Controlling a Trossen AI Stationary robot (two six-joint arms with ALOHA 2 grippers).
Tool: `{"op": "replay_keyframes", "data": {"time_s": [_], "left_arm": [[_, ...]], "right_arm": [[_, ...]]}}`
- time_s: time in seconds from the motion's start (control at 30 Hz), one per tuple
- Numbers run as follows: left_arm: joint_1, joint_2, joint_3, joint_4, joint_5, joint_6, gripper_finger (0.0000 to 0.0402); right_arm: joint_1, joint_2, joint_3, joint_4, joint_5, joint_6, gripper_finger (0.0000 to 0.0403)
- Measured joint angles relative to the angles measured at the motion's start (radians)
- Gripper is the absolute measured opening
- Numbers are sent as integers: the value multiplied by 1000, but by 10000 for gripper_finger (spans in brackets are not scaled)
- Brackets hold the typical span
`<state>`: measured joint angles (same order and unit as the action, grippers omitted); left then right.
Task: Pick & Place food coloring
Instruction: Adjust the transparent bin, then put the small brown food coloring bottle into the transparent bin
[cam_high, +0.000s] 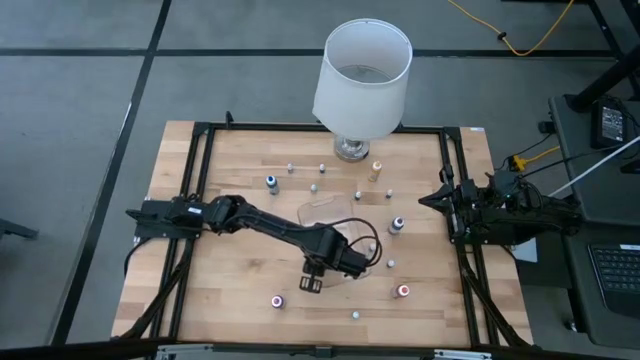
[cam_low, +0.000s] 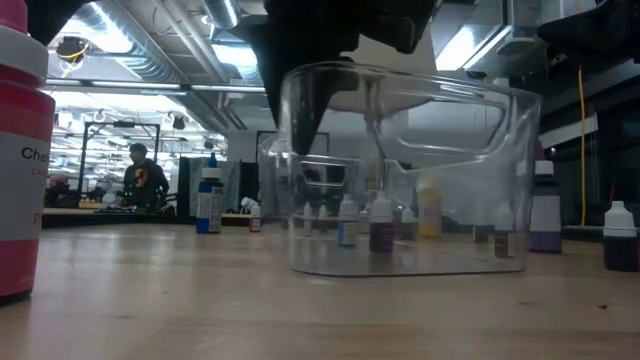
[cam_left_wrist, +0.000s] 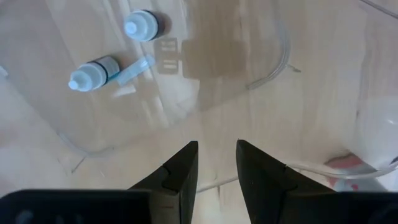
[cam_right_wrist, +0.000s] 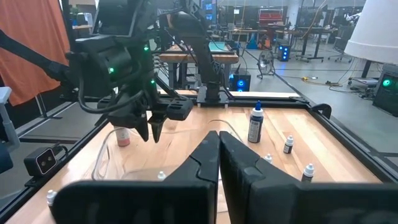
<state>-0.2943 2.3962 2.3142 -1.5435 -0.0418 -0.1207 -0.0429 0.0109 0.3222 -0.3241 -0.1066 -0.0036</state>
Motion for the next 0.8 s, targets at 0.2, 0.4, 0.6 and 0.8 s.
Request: {"op": "replay_keyframes", "data": {"time_s": [0.2,0.4,0.6,0.8], "left_arm": [[-6,-9,0,-30,-23,0,104],[-5,-53,0,-28,-98,-5,104],[20,-121,11,-1,-186,-18,104],[72,-210,13,162,-187,-35,104]], "right_arm": [[0,0,0,0,0,0,16],[0,0,0,0,0,0,16],[0,0,0,0,1,0,16],[0,0,0,0,1,0,16]]}}
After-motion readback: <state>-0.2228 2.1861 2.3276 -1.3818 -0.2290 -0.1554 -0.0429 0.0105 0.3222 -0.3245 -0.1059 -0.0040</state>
